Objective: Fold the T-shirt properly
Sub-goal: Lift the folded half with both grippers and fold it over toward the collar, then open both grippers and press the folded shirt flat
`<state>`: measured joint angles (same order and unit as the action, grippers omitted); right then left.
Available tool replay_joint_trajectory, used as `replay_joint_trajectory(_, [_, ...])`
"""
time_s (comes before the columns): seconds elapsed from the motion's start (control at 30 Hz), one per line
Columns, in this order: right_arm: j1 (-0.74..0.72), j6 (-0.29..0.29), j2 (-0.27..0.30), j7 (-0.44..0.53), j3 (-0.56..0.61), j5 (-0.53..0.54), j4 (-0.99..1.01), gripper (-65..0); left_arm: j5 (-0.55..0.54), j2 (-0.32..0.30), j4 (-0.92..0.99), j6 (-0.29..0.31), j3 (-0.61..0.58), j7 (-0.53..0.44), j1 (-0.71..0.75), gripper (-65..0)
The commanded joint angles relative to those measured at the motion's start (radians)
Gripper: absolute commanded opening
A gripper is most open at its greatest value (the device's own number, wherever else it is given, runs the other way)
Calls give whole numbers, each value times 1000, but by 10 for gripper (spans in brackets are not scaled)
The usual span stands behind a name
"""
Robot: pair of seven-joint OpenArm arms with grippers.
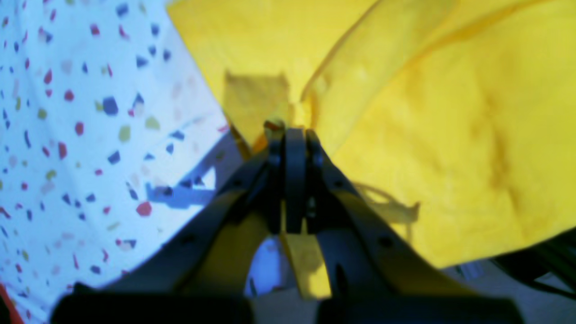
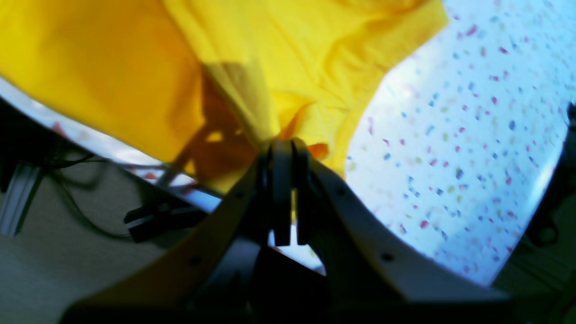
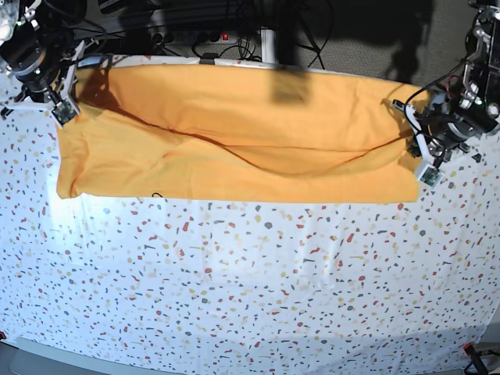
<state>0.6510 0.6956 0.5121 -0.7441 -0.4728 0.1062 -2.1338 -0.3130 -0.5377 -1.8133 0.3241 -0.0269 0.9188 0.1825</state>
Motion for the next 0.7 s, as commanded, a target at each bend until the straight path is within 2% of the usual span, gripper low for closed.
replay_joint_trajectory(0.0, [1,3,14,3,-23,-5,-18,-650,16,-18,-19,-3,8,-18,-4,-650])
replay_joint_trajectory(0.2, [1,3,14,-3,-95,6,-18,-650,51,-17,-19,-4,8,-18,5,-650])
replay_joint_trajectory(0.3, [1,3,14,-3,-99,18,-18,-650,51,-17,-19,-4,8,-17,6,-650])
replay_joint_trajectory(0.43, [0,3,14,-3,-99,89,-18,-650,51,-17,-19,-4,8,-17,6,-650])
replay_joint_trajectory(0.67, [0,3,14,-1,-99,89,-18,-650,51,-17,-19,-26,8,-13,5,-650])
